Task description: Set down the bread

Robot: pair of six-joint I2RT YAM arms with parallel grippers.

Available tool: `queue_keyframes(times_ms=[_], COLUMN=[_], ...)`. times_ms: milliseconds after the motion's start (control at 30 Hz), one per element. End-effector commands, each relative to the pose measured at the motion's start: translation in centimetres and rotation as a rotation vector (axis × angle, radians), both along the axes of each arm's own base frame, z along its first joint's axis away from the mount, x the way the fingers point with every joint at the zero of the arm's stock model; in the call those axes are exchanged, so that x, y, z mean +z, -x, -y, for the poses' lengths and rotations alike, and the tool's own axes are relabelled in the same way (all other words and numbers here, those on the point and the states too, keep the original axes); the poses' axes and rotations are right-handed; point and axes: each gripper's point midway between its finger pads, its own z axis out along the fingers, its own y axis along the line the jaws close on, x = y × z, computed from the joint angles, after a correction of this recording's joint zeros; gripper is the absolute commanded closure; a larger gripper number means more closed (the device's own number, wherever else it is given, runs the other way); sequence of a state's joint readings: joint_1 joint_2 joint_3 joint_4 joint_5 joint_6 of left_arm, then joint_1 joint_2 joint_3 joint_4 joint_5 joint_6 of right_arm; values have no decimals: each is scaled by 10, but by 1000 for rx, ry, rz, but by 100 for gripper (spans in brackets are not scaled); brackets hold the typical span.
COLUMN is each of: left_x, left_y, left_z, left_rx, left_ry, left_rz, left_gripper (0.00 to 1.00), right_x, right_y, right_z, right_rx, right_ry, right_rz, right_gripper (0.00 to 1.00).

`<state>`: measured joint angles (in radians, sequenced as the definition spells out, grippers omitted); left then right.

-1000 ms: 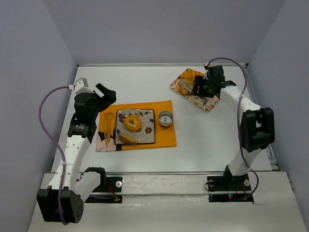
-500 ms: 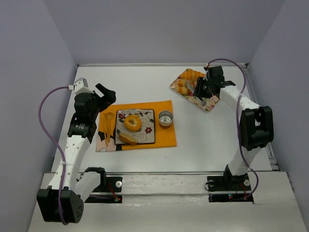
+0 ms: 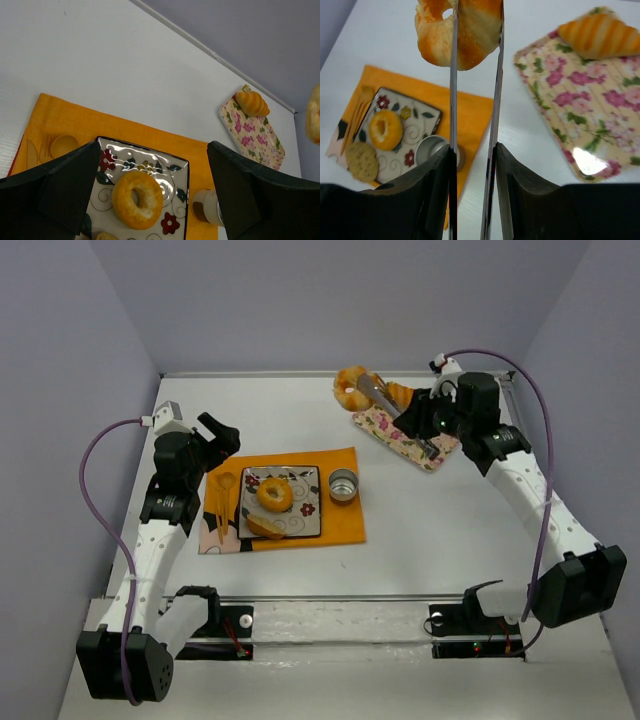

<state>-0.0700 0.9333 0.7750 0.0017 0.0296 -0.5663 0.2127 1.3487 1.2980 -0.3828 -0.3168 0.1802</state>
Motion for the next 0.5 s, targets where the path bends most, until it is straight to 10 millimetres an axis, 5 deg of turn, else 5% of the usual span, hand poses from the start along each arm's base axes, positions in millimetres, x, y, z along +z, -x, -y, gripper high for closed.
queue_keyframes(times_ms=[0,167,467], left_x=[15,16,16], left_y=[-2,-1,0], left_z=[0,1,-1], left_rx=[-2,-8,-1], left_ry=[1,3,0], left_rz=[48,52,55], left_gripper=[1,1,1], right_x=[5,-18,-79], right_y=[54,98,110], right_z=[-77,-134,-155], right_rx=[387,624,741], right_ry=[27,135,272], right_rz=[98,141,14], right_gripper=[76,75,69])
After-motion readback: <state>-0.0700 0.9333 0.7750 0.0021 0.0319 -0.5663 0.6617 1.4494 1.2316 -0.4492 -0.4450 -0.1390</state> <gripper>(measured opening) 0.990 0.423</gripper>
